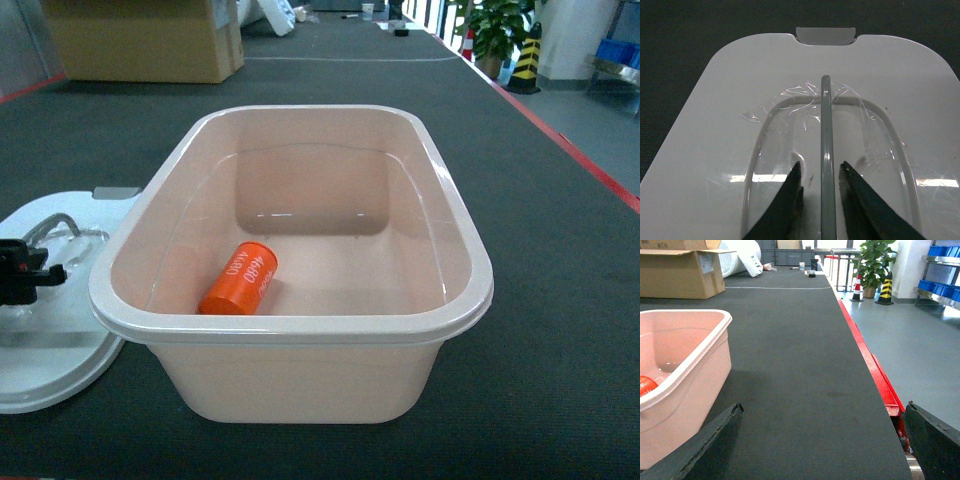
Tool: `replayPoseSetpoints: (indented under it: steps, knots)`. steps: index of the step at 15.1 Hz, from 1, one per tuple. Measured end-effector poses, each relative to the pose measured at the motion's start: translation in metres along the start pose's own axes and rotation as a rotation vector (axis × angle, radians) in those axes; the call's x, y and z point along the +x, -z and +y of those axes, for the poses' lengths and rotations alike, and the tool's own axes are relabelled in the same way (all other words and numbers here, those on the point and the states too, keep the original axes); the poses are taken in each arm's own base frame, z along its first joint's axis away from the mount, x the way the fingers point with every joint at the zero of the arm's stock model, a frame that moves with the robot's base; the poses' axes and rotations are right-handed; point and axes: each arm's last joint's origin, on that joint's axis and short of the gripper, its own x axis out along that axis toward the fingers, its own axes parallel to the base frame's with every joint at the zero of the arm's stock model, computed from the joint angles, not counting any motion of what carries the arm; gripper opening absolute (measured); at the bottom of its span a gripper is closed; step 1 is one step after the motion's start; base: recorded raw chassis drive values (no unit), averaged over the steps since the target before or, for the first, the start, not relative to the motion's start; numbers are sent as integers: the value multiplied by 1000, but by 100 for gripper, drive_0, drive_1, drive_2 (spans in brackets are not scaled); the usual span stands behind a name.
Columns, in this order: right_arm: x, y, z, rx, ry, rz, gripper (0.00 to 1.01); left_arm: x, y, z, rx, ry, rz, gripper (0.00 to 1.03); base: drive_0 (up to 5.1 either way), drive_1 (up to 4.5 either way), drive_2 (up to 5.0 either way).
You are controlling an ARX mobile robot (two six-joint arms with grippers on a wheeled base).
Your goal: Pick capacitor and pack into box
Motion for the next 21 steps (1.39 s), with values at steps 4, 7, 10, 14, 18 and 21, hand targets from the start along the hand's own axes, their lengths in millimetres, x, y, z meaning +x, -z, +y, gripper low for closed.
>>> replayPoseSetpoints:
  steps: [4,7,10,14,18,21]
  knots:
    - [0,0,0,0,0,0,98,1,-3,-3,-1,-3,2,2,0,0,0]
    - [0,0,0,0,0,0,98,-23,-60,5,-26,-35,-100,2,0,0,0]
    - [0,0,0,0,0,0,98,-63,-128,0,-64,-108,-248,2,0,0,0]
    - [0,0,0,0,0,0,98,-111,-177,-88,-83,-15,-348,2,0,0,0]
    - [0,0,0,0,0,0,98,-118,-173,-172,-99,95,-266,2,0,0,0]
    - [0,0,0,0,0,0,98,-113,-165,-216,-85,117,-211,2,0,0,0]
